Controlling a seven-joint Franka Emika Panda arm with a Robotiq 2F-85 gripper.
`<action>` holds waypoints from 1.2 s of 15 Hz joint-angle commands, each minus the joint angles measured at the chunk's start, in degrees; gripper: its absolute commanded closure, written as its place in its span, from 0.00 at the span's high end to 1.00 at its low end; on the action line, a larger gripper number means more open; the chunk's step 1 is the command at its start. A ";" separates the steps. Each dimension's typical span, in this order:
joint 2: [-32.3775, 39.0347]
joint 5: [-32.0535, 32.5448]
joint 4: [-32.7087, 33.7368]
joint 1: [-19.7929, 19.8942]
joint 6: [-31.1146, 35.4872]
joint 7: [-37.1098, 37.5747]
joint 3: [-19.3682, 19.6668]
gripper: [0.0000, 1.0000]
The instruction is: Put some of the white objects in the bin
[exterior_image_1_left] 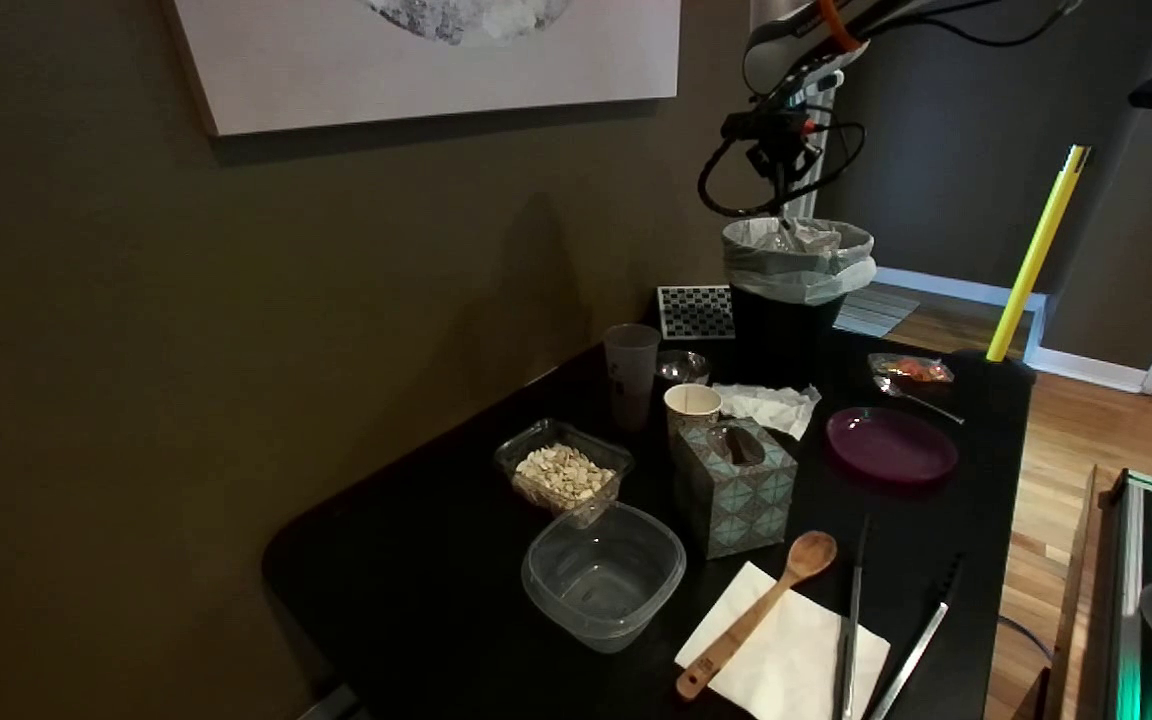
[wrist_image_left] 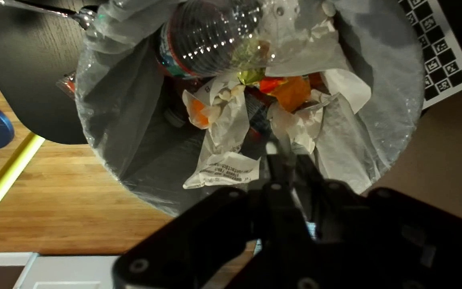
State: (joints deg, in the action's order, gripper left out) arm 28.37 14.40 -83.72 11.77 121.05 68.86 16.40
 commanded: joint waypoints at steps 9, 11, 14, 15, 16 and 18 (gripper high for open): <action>-0.12 -4.66 5.63 0.92 -7.14 -6.65 -1.28 1.00; -2.37 -6.16 6.16 0.86 -11.53 -12.58 -2.52 1.00; -5.24 -4.07 8.11 -1.03 -22.12 -18.92 -2.67 1.00; -5.91 -3.71 9.16 -1.37 -24.95 -21.38 -2.95 1.00; -7.01 -3.48 8.91 -1.76 -26.56 -23.97 -3.32 0.99; -8.58 -2.77 9.00 -2.56 -29.40 -27.87 -4.06 1.00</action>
State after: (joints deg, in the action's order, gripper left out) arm 21.94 10.39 -74.25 10.07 95.48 46.54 13.35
